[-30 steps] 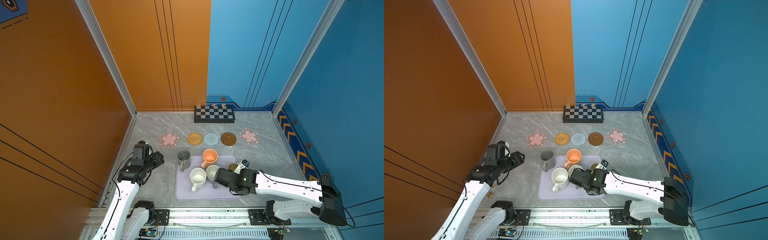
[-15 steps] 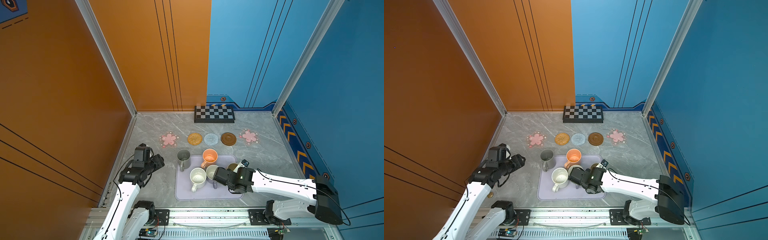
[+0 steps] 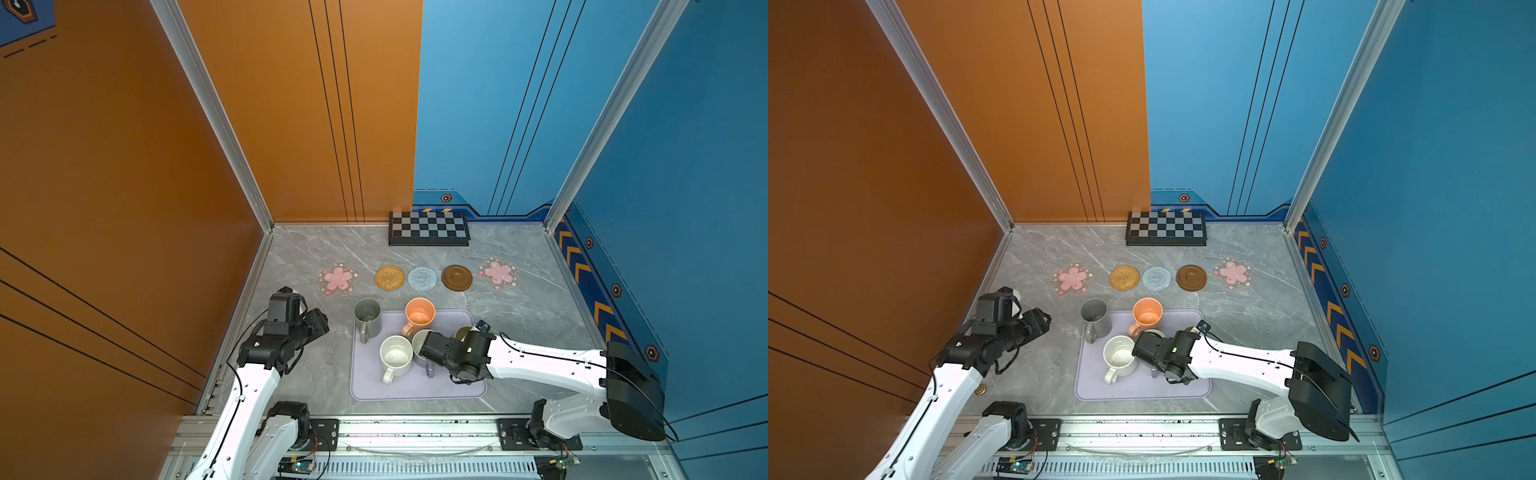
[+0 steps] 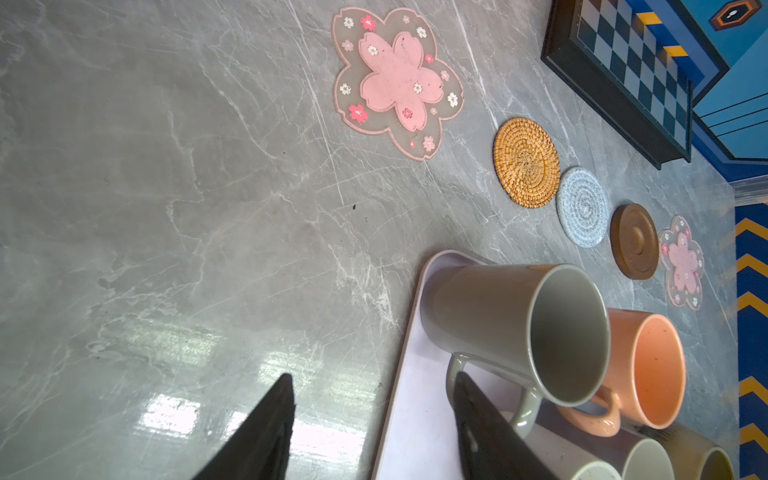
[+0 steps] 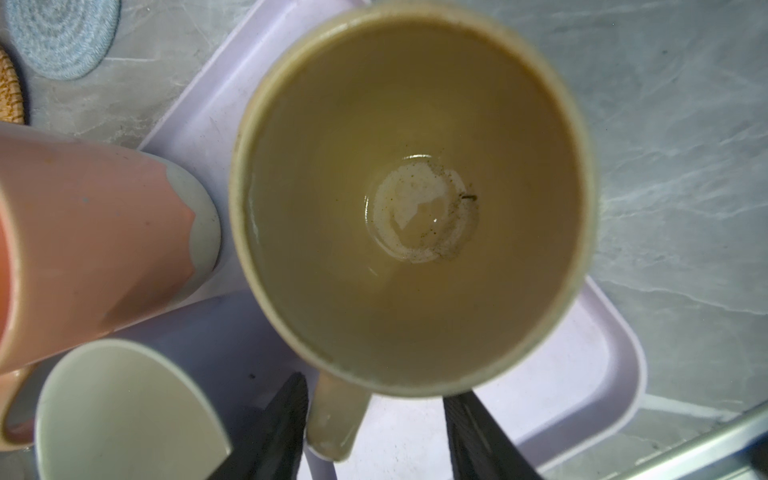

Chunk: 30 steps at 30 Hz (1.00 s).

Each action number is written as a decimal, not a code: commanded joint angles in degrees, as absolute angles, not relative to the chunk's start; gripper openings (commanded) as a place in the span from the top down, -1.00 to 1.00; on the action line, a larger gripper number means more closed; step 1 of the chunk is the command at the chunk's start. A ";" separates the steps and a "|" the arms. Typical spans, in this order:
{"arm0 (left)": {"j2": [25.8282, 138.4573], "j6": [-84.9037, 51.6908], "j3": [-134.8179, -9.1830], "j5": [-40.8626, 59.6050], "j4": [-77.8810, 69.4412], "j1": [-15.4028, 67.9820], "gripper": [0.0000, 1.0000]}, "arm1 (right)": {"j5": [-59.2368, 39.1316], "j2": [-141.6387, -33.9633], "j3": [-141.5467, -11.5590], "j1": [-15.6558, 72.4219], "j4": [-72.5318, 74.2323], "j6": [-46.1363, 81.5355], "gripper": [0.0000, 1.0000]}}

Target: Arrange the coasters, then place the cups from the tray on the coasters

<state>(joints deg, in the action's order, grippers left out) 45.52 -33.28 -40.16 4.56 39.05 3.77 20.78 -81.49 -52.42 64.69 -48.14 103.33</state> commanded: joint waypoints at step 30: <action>45.86 -31.99 -39.37 5.91 40.08 3.26 -0.24 | 13.45 -71.58 -47.88 61.29 -53.26 79.39 0.14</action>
<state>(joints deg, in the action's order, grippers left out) 45.63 -33.26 -40.16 4.80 39.05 3.66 12.60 -72.51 -48.60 61.69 -50.61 84.40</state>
